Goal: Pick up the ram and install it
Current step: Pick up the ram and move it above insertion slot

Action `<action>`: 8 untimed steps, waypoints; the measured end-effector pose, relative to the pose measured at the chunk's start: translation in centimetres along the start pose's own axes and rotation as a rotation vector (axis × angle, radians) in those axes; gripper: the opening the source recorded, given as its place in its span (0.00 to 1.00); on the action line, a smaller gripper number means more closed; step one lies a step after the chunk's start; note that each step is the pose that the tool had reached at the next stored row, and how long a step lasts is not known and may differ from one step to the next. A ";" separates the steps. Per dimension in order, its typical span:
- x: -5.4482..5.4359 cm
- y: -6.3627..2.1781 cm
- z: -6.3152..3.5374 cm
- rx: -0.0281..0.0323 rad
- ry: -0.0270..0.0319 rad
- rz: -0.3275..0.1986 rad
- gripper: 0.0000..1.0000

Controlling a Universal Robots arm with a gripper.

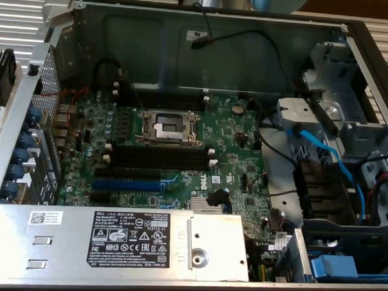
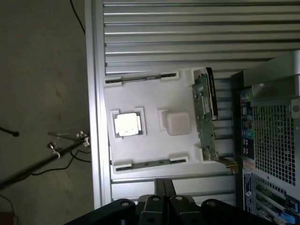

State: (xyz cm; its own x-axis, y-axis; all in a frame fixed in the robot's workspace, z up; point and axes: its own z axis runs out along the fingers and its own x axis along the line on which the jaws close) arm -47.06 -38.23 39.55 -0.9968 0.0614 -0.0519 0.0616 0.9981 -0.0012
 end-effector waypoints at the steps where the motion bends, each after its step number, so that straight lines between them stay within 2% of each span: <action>1: 0.0 -0.04 0.06 -0.0009 0.0216 0.000 0.10; 2: 0.0 -0.08 0.13 -0.0011 0.0276 0.000 0.10; 4: 0.0 -0.15 0.46 -0.0007 0.0339 0.000 0.10; 8: 0.1 -0.37 1.57 -0.0052 0.0348 0.000 0.10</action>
State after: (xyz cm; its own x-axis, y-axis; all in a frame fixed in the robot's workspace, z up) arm -47.13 -38.60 37.98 -0.9980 0.0617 -0.0171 0.0616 0.9981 0.0040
